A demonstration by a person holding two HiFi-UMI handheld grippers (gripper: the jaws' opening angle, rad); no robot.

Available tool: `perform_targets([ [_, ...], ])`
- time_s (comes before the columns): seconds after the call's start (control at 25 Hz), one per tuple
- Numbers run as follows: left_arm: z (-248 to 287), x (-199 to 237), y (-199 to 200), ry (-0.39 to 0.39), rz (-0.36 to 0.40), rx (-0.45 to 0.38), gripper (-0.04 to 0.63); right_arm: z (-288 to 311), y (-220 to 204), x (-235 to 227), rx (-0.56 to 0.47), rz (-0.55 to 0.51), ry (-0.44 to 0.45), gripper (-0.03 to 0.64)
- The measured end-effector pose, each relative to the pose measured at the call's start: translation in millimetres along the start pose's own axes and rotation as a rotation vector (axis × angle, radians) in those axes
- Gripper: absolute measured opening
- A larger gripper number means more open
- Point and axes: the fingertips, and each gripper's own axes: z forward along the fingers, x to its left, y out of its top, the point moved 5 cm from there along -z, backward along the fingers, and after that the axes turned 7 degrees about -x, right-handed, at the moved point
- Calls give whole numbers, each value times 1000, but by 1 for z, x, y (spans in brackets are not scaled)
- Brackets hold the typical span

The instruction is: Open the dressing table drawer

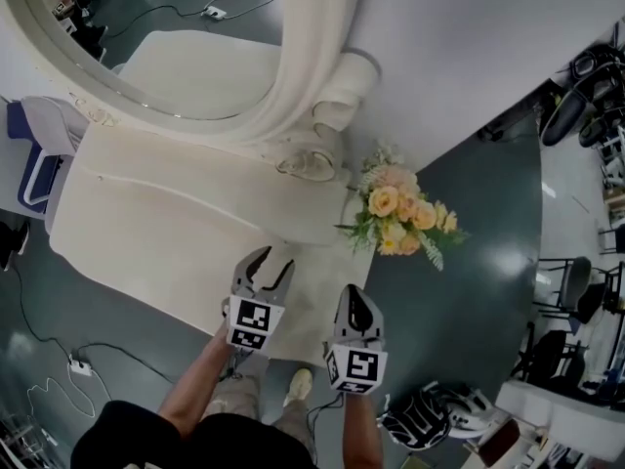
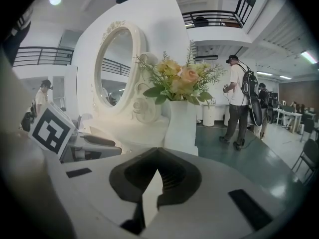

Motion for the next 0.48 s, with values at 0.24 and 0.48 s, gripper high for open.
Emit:
perform_targets([
  [0.24, 18, 5, -14, -10, 1, 22, 195, 7, -11, 1, 13, 16, -12, -2],
  [0.48, 33, 9, -22, -13, 3, 29, 195, 14, -19, 1, 24, 26, -17, -2],
])
